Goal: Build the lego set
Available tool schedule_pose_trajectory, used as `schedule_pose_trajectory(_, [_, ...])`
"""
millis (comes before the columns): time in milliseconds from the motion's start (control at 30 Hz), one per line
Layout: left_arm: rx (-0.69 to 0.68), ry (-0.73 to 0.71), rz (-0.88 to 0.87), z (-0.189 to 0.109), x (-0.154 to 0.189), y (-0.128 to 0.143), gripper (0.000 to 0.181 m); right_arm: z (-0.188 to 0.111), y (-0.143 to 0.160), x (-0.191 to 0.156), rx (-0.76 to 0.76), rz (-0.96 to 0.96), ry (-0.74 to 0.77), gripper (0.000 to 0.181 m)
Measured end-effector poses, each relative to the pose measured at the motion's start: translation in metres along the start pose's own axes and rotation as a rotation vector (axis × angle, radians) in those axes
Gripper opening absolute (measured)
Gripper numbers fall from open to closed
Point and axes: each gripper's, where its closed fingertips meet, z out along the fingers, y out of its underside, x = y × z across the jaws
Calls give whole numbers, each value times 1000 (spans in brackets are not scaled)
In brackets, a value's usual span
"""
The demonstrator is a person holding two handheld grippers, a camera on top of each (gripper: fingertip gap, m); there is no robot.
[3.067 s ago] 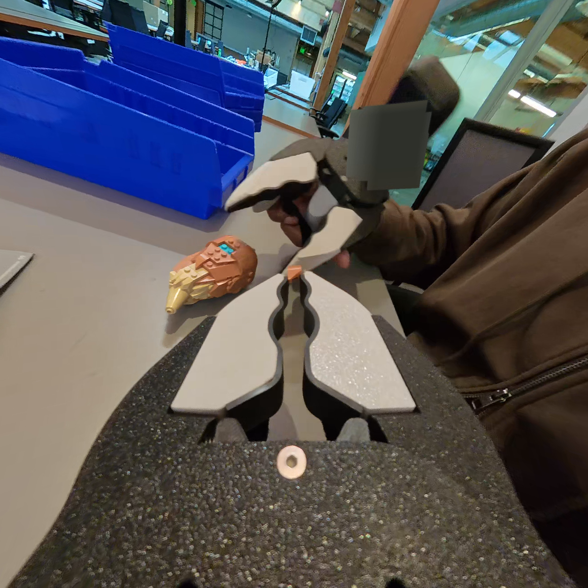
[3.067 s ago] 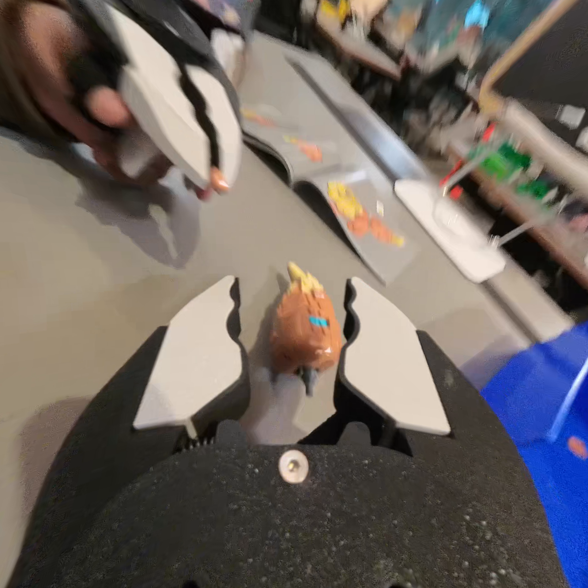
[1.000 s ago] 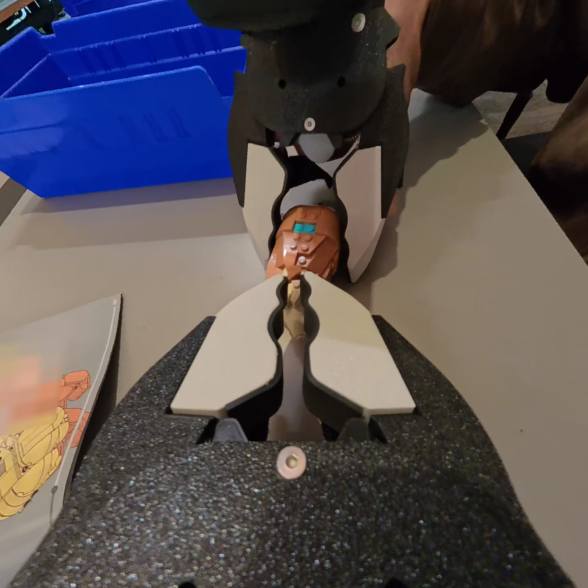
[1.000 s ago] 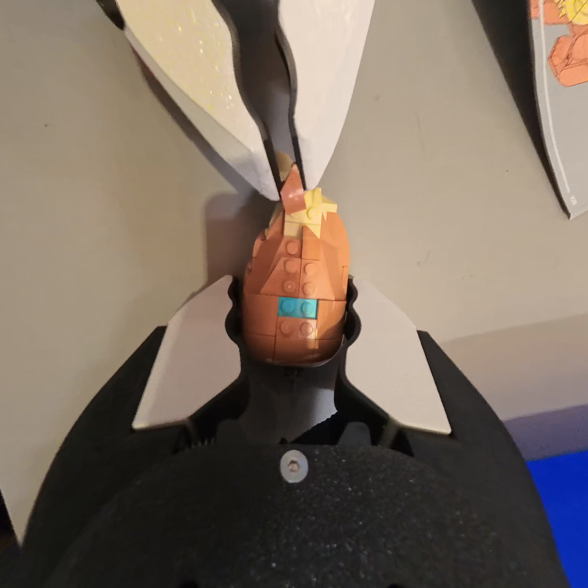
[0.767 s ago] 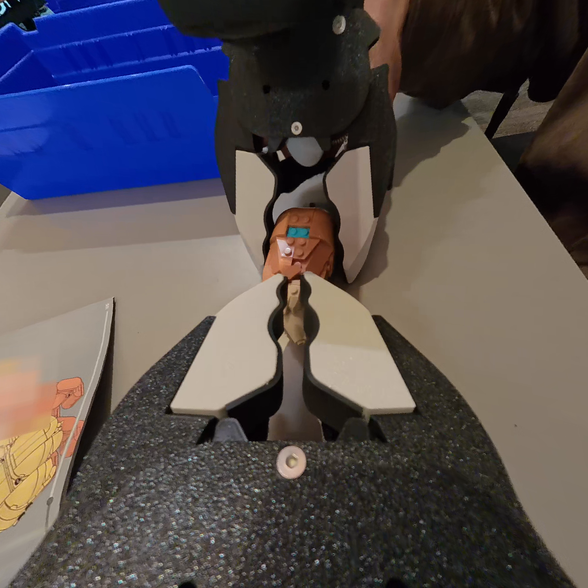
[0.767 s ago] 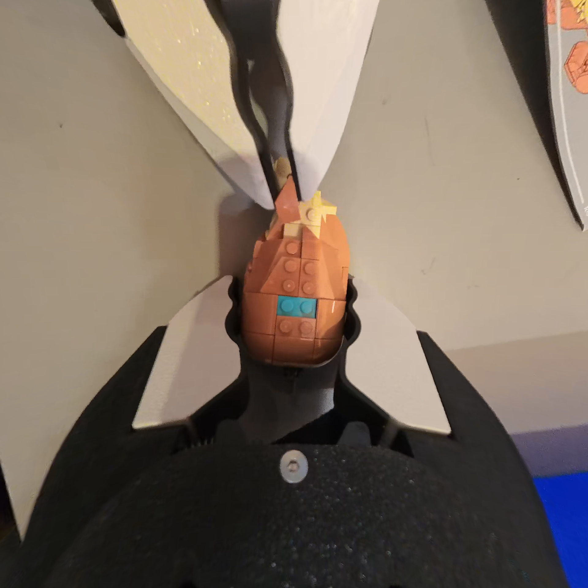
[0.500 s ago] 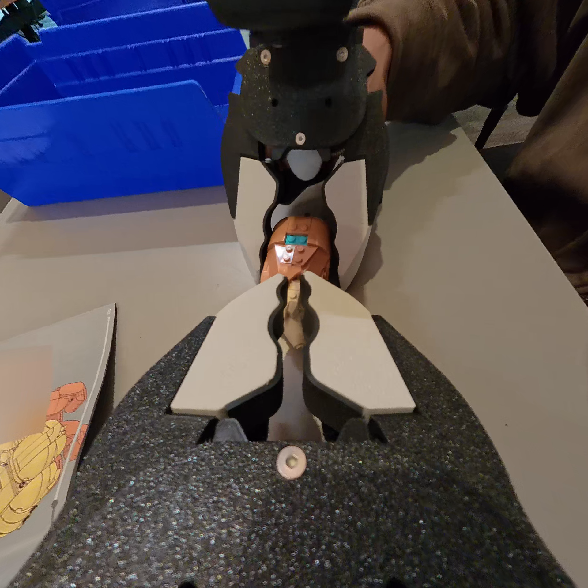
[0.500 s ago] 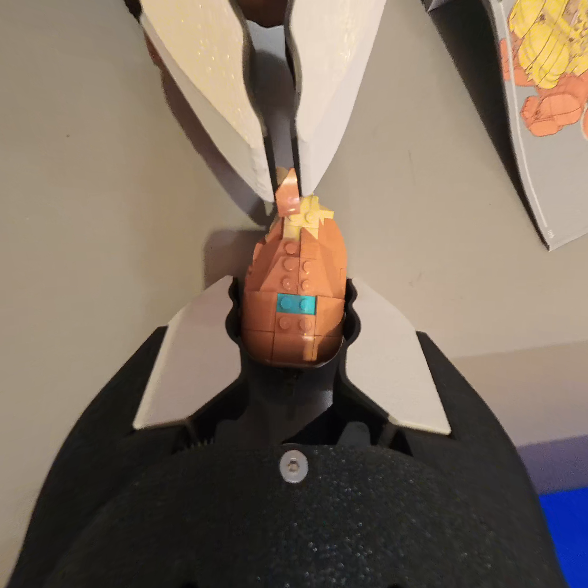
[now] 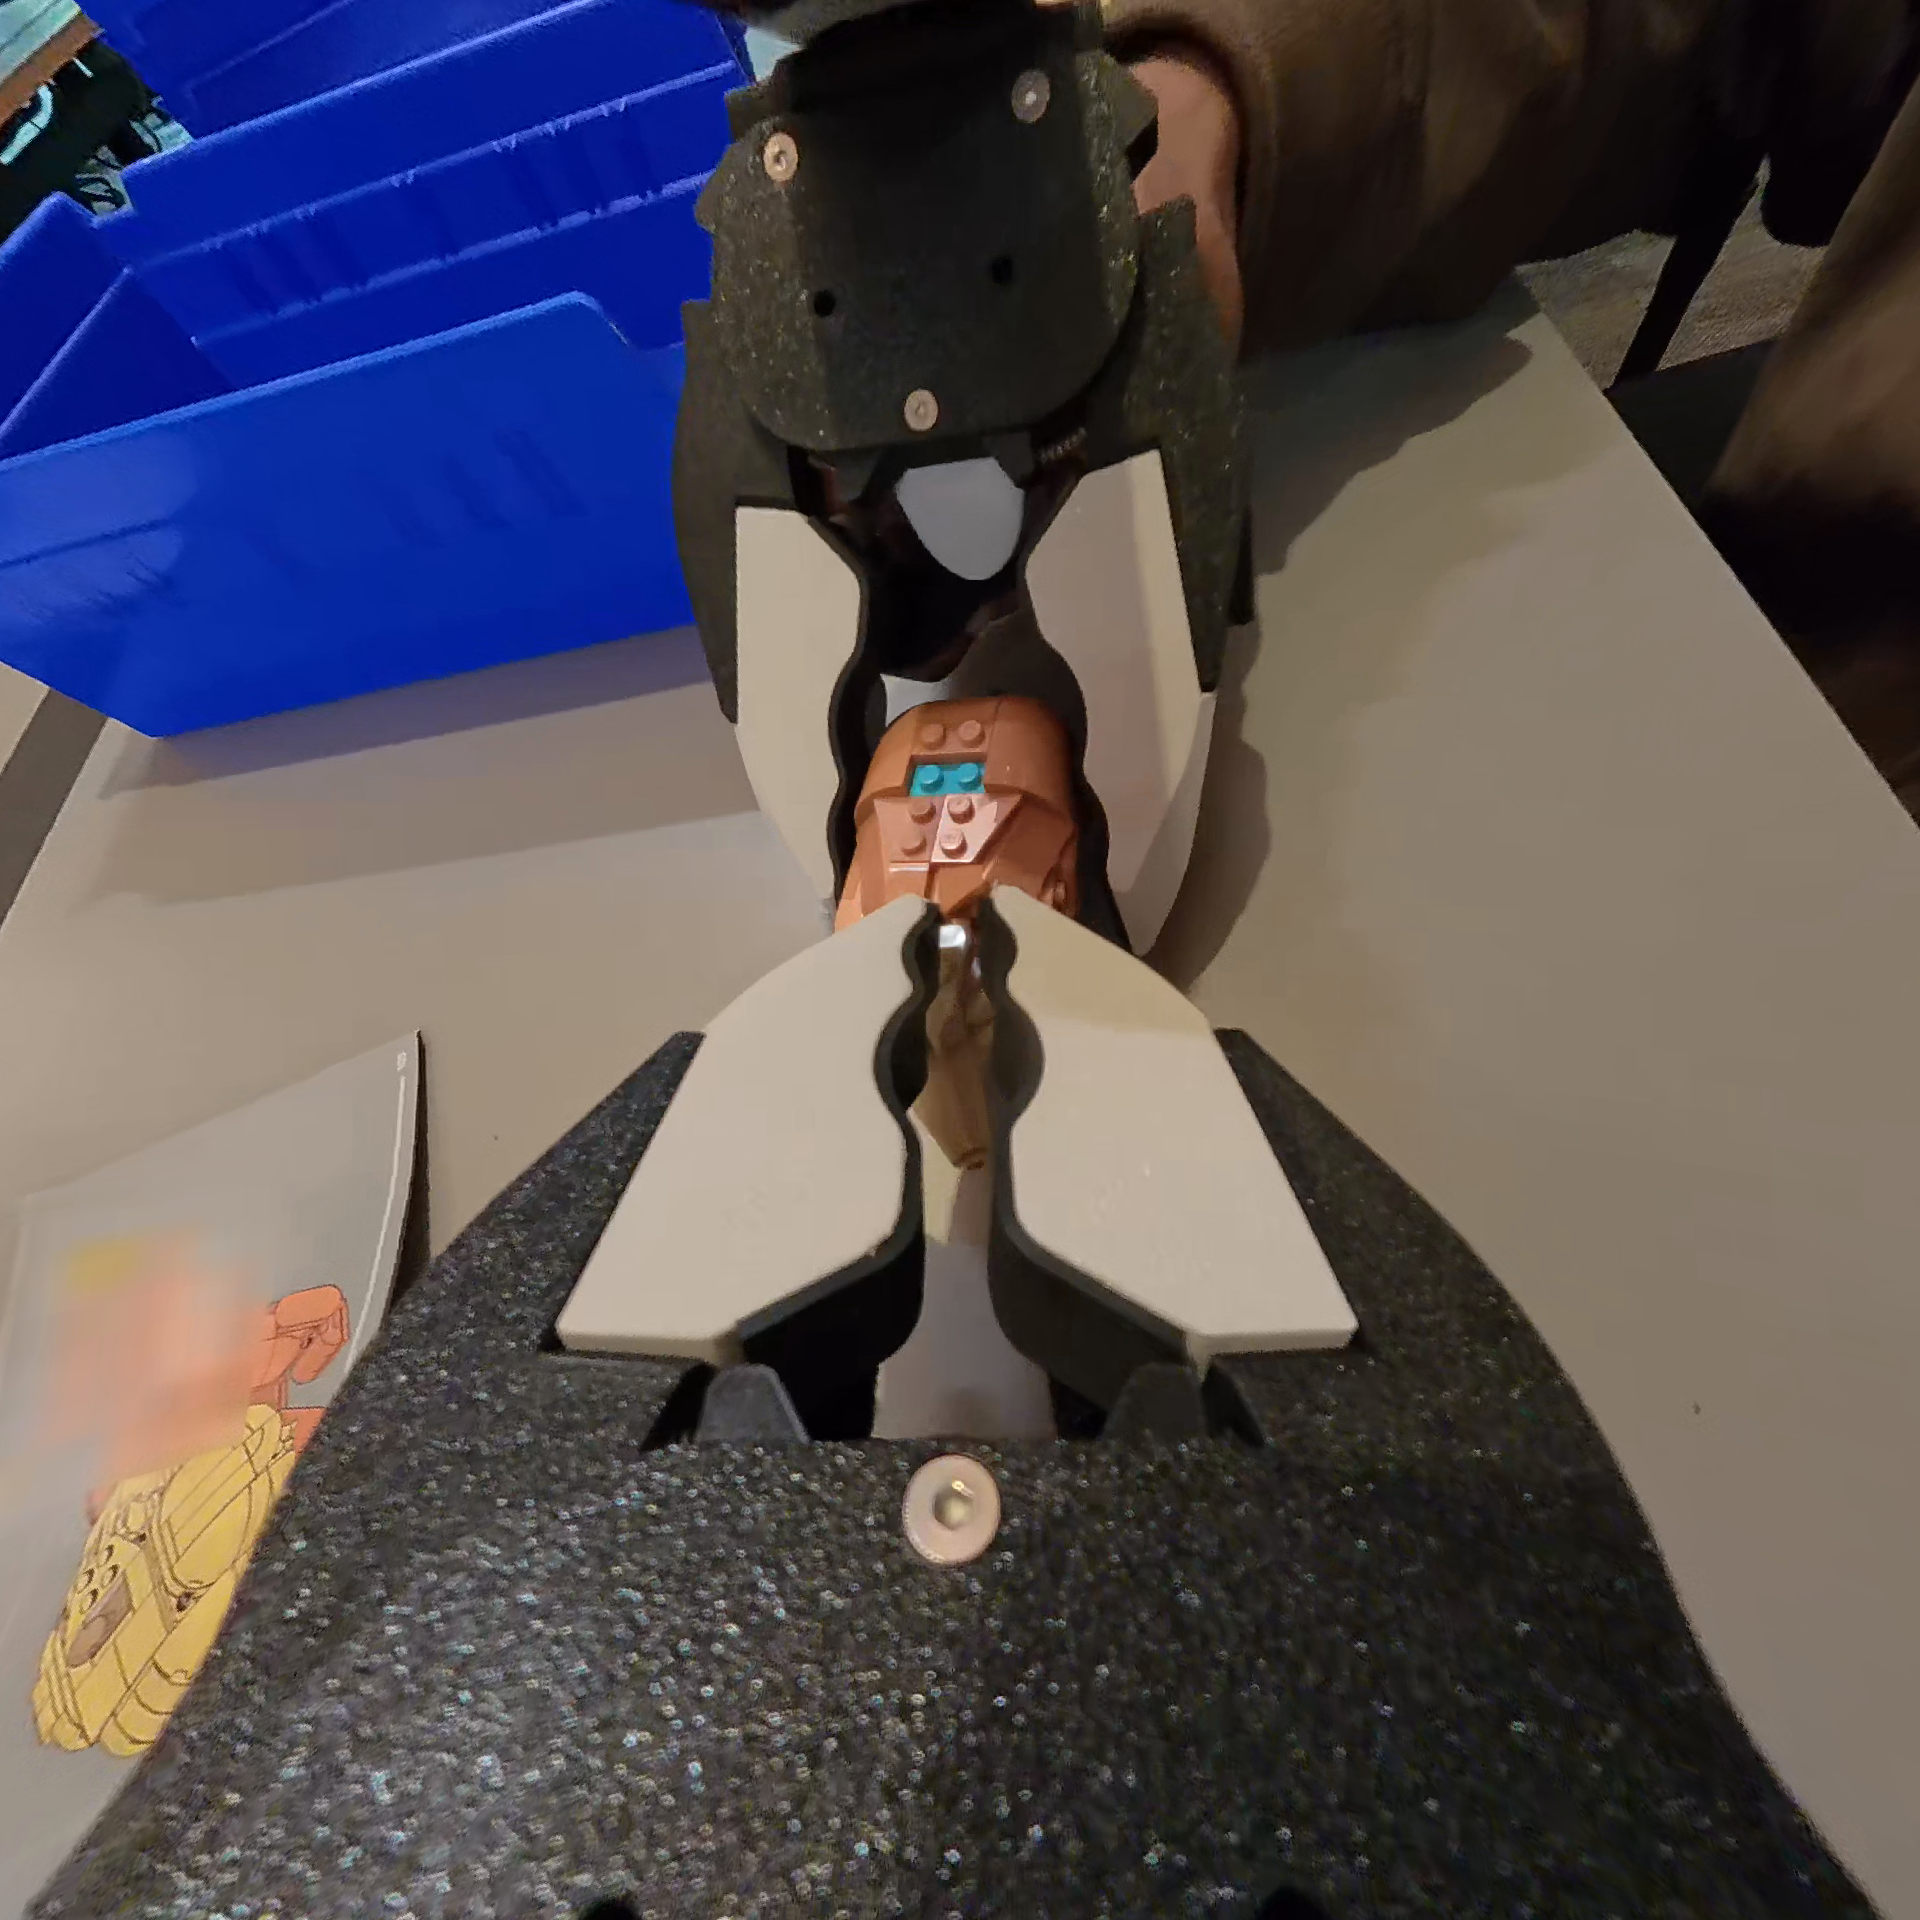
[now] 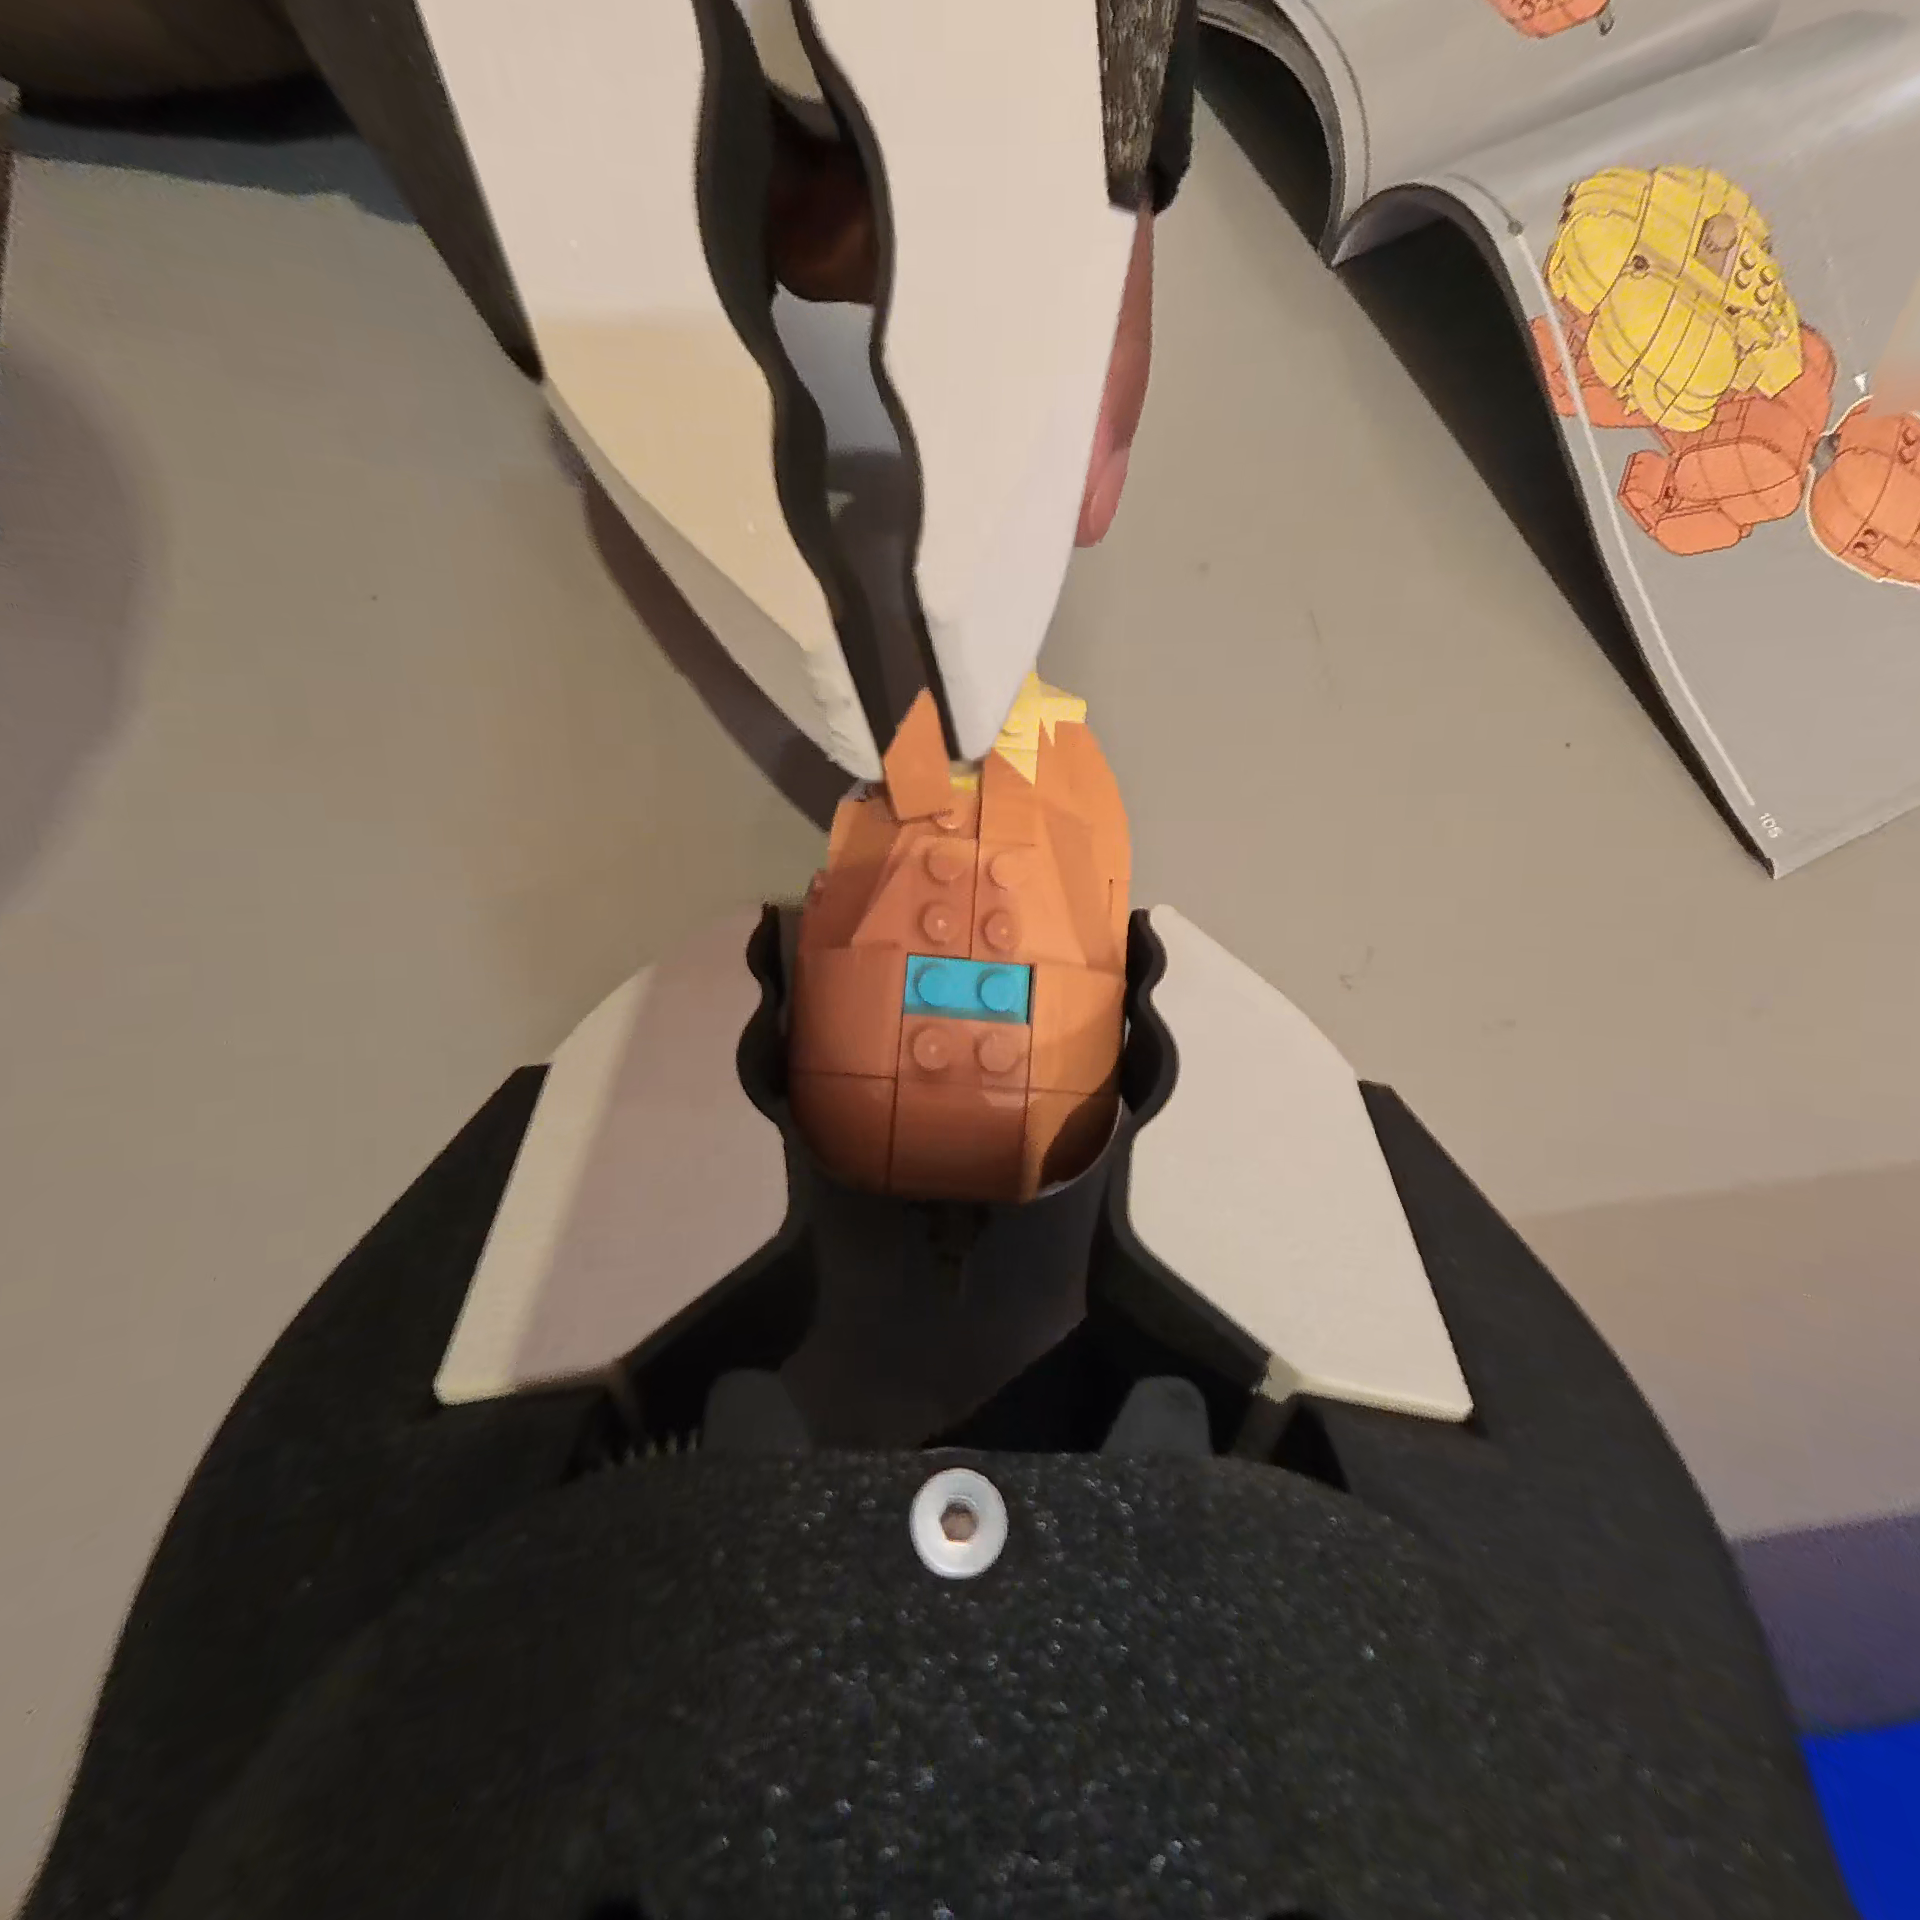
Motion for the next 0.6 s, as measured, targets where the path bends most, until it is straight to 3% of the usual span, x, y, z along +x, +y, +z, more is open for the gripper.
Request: schedule_pose_trajectory(600, [-30, -50, 52, -1, -1, 0, 11, -2, -7, -3, 64, -16, -5, 63])
